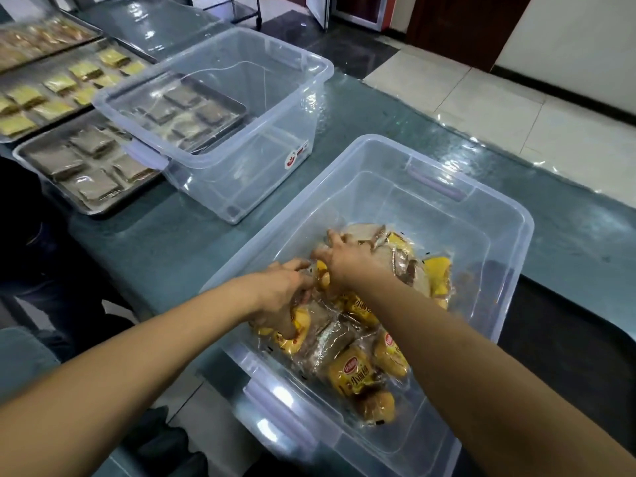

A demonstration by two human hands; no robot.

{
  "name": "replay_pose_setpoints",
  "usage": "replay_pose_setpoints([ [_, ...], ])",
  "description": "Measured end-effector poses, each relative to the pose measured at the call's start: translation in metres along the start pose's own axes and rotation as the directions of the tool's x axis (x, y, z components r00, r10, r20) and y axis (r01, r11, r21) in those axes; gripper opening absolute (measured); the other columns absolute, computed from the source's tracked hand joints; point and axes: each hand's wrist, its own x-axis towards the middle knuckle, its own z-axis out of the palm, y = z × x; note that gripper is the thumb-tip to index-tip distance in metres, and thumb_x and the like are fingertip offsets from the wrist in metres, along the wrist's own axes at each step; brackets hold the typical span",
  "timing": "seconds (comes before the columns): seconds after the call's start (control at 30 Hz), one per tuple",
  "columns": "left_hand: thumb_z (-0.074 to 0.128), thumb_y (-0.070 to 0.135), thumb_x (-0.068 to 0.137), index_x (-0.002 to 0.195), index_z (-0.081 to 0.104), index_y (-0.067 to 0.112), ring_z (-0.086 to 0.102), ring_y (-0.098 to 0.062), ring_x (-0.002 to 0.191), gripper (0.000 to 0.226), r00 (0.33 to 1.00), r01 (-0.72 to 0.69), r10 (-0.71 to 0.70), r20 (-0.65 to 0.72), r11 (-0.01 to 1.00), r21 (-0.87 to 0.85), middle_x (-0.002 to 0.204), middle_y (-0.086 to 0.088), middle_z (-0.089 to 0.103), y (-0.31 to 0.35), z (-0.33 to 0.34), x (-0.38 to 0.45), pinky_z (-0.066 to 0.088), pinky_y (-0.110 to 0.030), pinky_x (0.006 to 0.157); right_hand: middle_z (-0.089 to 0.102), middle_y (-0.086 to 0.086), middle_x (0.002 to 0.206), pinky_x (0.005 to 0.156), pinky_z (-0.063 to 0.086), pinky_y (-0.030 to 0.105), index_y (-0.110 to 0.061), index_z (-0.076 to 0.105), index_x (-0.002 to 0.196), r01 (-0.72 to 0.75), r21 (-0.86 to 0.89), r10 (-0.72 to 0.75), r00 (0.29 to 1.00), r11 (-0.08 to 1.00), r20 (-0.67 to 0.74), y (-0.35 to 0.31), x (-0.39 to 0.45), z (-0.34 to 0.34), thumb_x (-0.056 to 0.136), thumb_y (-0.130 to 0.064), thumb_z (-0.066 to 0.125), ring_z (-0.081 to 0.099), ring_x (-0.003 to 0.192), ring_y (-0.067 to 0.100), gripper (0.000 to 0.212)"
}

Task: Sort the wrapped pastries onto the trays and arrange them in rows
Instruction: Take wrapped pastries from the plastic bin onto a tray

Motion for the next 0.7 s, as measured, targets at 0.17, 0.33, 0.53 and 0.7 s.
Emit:
replay_pose_setpoints([
  [0.17, 0.083, 0.039, 0.065, 0.126, 0.052, 0.027, 0.044, -0.028, 0.124, 0.069, 1.000, -0.019, 0.019, -0.012, 0.999, 0.031, 0.144, 0.000, 0.036, -0.001, 0.000, 0.001, 0.047, -0.044, 0.101, 0.041, 0.008, 0.138, 0.098, 0.051, 0.053, -0.033, 0.049, 0.143, 0.045, -0.055, -0.048, 0.997, 0.998, -0.064, -0.005, 0.003, -0.020, 0.079, -0.043, 0.083, 0.041, 0.130, 0.039, 0.073],
  [0.33, 0.083, 0.039, 0.067, 0.096, 0.043, 0.033, 0.047, -0.022, 0.109, 0.050, 0.996, -0.073, 0.073, -0.040, 0.997, 0.000, 0.121, 0.006, 0.046, 0.009, -0.011, -0.002, 0.047, -0.033, 0.090, 0.047, 0.005, 0.134, 0.099, 0.045, 0.044, -0.033, 0.057, 0.133, 0.010, 0.257, 0.035, 0.985, 0.966, -0.171, 0.035, -0.032, -0.027, 0.073, -0.047, 0.082, 0.045, 0.123, 0.034, 0.066],
  [0.53, 0.084, 0.042, 0.065, 0.094, 0.044, 0.028, 0.050, -0.022, 0.099, 0.051, 0.971, -0.213, 0.215, -0.108, 0.977, 0.033, 0.116, 0.002, 0.051, 0.055, -0.023, 0.034, 0.049, -0.036, 0.085, 0.045, 0.006, 0.136, 0.106, 0.042, 0.047, -0.030, 0.062, 0.126, -0.122, 0.565, 0.356, 0.877, 0.816, -0.323, 0.094, -0.092, -0.037, 0.072, -0.047, 0.082, 0.040, 0.128, 0.036, 0.060],
  [0.7, 0.085, 0.037, 0.071, 0.109, 0.054, 0.022, 0.052, -0.024, 0.107, 0.051, 0.977, -0.200, 0.198, 0.074, 0.980, 0.022, 0.128, -0.004, 0.054, 0.081, -0.004, 0.081, 0.050, -0.037, 0.088, 0.043, 0.002, 0.135, 0.103, 0.039, 0.045, -0.031, 0.063, 0.121, -0.158, 0.698, 0.556, 0.733, 0.699, -0.391, 0.116, -0.138, -0.037, 0.072, -0.047, 0.083, 0.038, 0.128, 0.032, 0.056],
])
